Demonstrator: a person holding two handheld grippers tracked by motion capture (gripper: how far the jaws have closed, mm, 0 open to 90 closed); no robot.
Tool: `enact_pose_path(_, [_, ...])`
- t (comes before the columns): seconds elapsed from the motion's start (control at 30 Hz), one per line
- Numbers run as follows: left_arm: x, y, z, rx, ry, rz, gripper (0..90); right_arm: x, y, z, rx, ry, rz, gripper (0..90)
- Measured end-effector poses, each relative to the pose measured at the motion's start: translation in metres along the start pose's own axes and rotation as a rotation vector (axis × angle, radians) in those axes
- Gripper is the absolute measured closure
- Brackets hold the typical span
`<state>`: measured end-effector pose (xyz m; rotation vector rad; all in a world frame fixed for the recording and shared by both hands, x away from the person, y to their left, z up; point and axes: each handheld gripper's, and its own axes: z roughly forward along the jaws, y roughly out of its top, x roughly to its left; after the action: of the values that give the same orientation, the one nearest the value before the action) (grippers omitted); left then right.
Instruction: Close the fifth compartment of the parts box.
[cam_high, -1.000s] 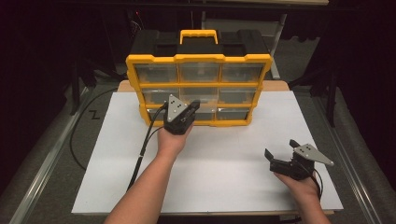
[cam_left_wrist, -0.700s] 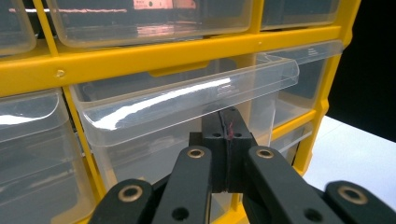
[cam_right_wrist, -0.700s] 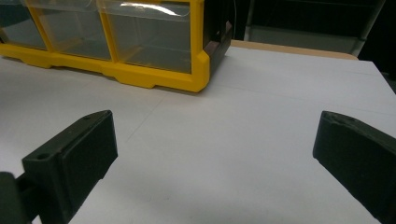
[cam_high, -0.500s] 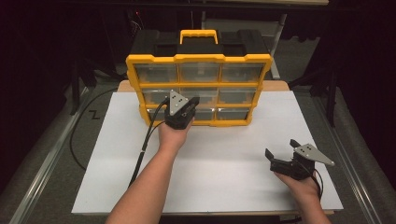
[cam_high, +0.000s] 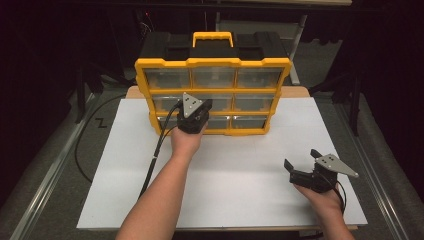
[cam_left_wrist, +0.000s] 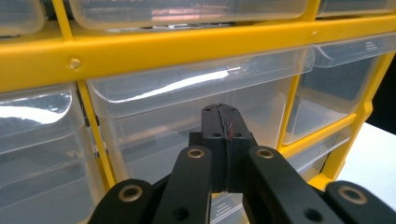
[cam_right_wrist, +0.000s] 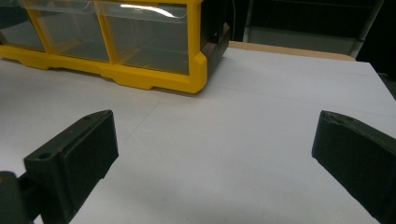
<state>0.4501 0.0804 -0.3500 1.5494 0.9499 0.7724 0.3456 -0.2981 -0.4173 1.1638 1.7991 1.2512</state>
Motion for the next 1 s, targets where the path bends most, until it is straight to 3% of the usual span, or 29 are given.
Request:
enact_pose_path(0.57, [-0.001, -0.002, 0.001, 0.020, -0.011, -0.021, 89.7, -0.001, 0.000, 0.000, 0.000, -0.004, 0.003, 1.7])
enact_pose_path(0.77, [-0.005, -0.006, -0.014, 0.027, -0.040, -0.001, 89.7, -0.001, 0.000, 0.000, 0.001, -0.001, 0.004, 1.7])
enact_pose_path(1.0, [0.001, -0.016, -0.038, 0.023, -0.065, -0.015, 89.7, 0.001, -0.001, 0.000, 0.005, -0.001, 0.004, 1.7])
